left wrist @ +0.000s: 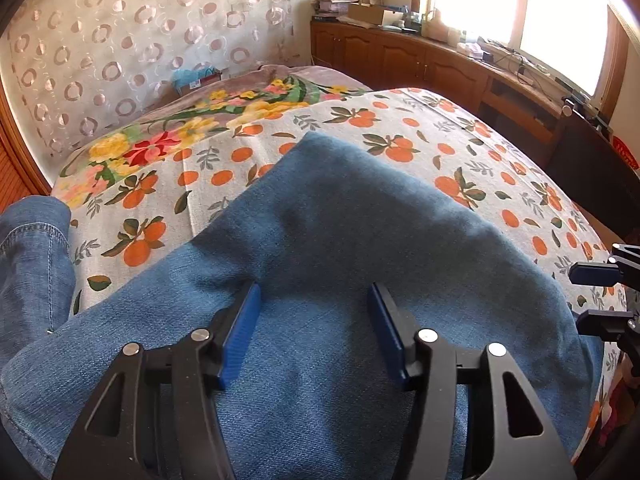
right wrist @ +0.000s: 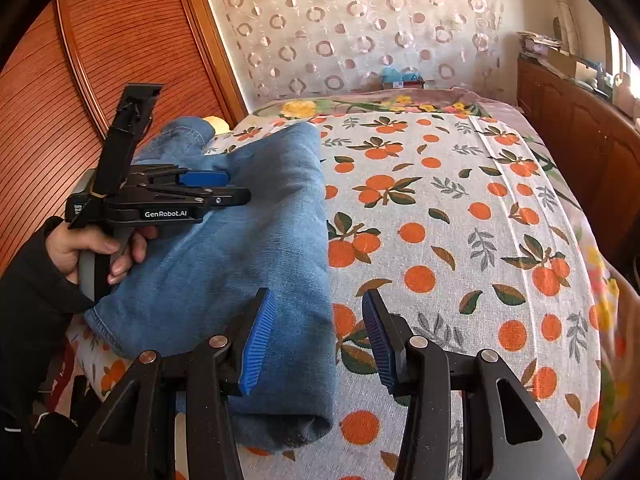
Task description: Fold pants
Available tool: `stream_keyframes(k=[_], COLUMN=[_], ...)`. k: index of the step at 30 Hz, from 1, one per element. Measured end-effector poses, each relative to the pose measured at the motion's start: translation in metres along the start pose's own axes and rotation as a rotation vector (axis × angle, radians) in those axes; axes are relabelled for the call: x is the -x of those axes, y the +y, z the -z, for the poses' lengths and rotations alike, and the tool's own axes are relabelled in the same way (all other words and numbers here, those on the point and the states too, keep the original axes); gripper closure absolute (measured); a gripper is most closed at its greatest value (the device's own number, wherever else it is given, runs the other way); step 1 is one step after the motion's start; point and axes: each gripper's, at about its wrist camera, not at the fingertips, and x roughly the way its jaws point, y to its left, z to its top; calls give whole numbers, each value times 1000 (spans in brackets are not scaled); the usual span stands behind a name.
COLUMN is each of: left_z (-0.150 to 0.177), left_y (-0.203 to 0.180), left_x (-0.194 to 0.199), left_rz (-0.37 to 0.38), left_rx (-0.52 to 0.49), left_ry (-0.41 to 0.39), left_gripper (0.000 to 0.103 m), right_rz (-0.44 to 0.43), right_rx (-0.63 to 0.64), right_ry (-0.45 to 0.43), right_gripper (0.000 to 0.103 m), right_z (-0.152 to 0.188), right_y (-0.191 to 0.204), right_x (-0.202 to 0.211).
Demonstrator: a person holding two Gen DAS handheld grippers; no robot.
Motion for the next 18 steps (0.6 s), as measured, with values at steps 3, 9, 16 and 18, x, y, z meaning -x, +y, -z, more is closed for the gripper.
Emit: stream_keyframes(k=[3,9,16,18], left_z=[-2,-23,-63,-72], left_y=[-2,-16,-42,-43], left_x=[0,11,-7,-18], left_rz=[-11,3,33,42], left_rx=[-9,-10,-42,-21], left_ry=[7,-13,31,53], left_gripper=[45,45,45,45], right_rz=[-2,-8,-14,-15], right_rx=[2,-2,-13,-18], right_ry=[1,9,4,2], right_gripper=[56,56,56,56], right_z=[1,7,9,10], right_y=[2,4,6,6], right_x=[0,-1,-2,-2])
